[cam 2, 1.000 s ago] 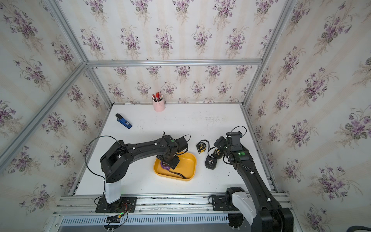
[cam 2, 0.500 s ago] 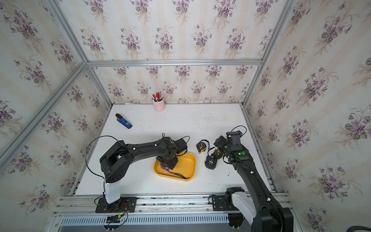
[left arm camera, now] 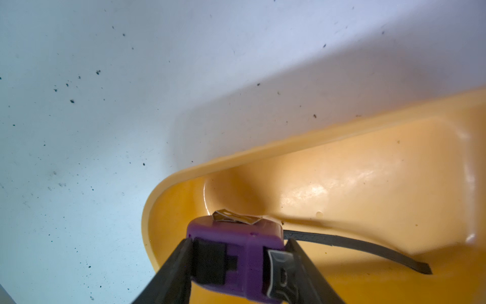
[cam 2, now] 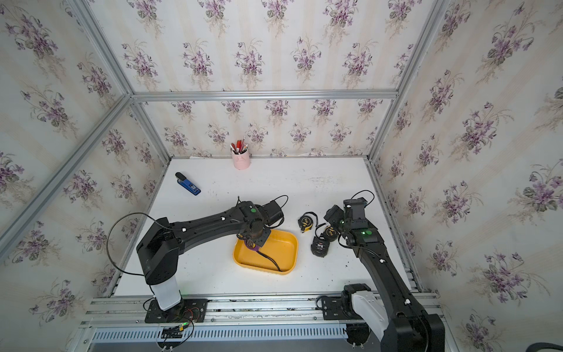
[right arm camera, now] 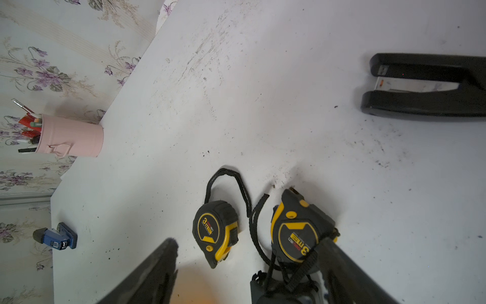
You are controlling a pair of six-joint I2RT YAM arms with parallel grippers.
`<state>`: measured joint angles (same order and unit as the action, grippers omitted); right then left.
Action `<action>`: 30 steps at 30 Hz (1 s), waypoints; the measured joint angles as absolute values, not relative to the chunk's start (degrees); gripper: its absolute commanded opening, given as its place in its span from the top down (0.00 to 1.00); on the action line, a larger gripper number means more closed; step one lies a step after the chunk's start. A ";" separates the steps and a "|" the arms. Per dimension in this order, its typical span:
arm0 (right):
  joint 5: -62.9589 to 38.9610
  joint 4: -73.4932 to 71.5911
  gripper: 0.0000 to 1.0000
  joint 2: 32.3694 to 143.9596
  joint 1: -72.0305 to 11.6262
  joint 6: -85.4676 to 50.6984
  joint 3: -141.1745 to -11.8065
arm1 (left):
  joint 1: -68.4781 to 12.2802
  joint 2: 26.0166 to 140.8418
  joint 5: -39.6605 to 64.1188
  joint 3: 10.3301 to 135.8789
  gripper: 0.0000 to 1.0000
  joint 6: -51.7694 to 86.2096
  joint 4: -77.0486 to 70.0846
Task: Take the tape measure out of the storage box
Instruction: Pick up the tape measure from the storage box.
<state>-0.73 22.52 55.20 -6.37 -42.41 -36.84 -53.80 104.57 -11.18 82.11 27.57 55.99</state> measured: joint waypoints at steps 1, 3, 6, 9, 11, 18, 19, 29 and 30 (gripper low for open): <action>-0.75 22.55 0.13 55.20 -6.37 -42.41 -36.84 | -53.80 104.38 -11.29 82.39 0.57 27.62 56.16; -0.99 22.52 0.13 55.22 -6.37 -42.19 -36.84 | -53.82 104.29 -11.57 82.85 0.56 27.83 56.49; -1.13 22.52 0.13 55.37 -6.37 -42.06 -36.84 | -53.82 104.57 -11.57 82.83 0.57 28.10 56.90; -1.15 22.52 0.13 55.59 -6.37 -42.02 -37.19 | -53.82 105.32 -11.44 82.81 0.56 28.34 57.28; -1.13 22.44 0.13 55.59 -6.37 -42.00 -37.30 | -53.82 105.54 -11.31 82.81 0.56 28.32 57.30; -1.15 22.39 0.13 55.64 -6.37 -42.02 -37.30 | -53.82 106.72 -10.81 82.81 0.56 28.18 57.30; -1.15 22.39 0.13 55.64 -6.37 -42.02 -37.30 | -53.82 106.87 -10.68 82.81 0.55 27.99 57.28; -1.15 22.35 0.13 55.66 -6.37 -42.02 -37.30 | -53.80 107.61 -10.26 79.75 0.25 27.27 55.22; -1.15 22.35 0.13 55.66 -6.37 -42.00 -37.30 | -53.80 107.79 -10.24 79.68 0.21 26.98 54.87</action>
